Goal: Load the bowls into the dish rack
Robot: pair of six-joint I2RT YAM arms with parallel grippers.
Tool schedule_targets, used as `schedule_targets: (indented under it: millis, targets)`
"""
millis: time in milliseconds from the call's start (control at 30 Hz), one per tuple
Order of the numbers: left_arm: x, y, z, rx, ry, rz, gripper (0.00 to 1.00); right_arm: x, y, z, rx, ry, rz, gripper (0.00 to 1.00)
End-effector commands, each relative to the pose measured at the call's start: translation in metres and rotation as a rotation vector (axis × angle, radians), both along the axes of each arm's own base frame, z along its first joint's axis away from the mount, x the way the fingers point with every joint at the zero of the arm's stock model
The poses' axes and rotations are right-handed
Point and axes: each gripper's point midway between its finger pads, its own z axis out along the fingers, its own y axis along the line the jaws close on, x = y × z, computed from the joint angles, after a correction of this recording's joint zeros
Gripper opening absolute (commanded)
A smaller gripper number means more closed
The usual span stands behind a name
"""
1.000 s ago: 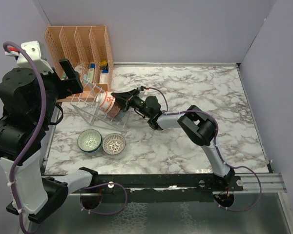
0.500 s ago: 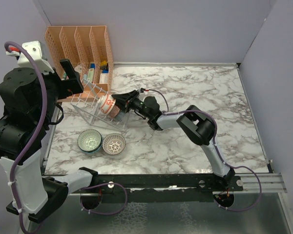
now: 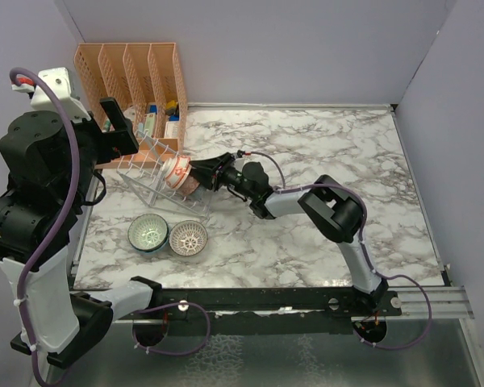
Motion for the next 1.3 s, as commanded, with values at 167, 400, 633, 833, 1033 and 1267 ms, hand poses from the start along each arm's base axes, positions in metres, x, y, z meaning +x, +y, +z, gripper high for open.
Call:
schedule_targets:
  millis: [167, 400, 633, 833, 1033, 1267]
  targets:
    - [0.001, -0.002, 0.003, -0.004, -0.014, -0.009, 0.99, -0.017, -0.028, 0.032, -0.032, -0.066, 0.012, 0.36]
    - [0.000, -0.004, 0.009, -0.017, -0.028, -0.018, 0.99, -0.046, -0.042, 0.031, -0.220, -0.172, 0.092, 0.39]
    - [-0.006, -0.002, 0.014, -0.047, -0.043, -0.006, 0.99, -0.078, -0.051, 0.031, -0.713, -0.524, 0.275, 0.50]
    - [-0.008, -0.001, 0.020, -0.079, -0.068, 0.004, 0.99, -0.127, -0.035, 0.027, -0.958, -0.840, 0.445, 0.58]
    - [-0.008, -0.005, 0.018, -0.112, -0.067, -0.006, 0.99, -0.194, 0.006, 0.007, -1.050, -1.132, 0.694, 0.66]
    - [-0.014, -0.004, 0.017, -0.132, -0.066, -0.004, 0.99, -0.229, 0.024, -0.055, -1.140, -1.266, 0.906, 0.70]
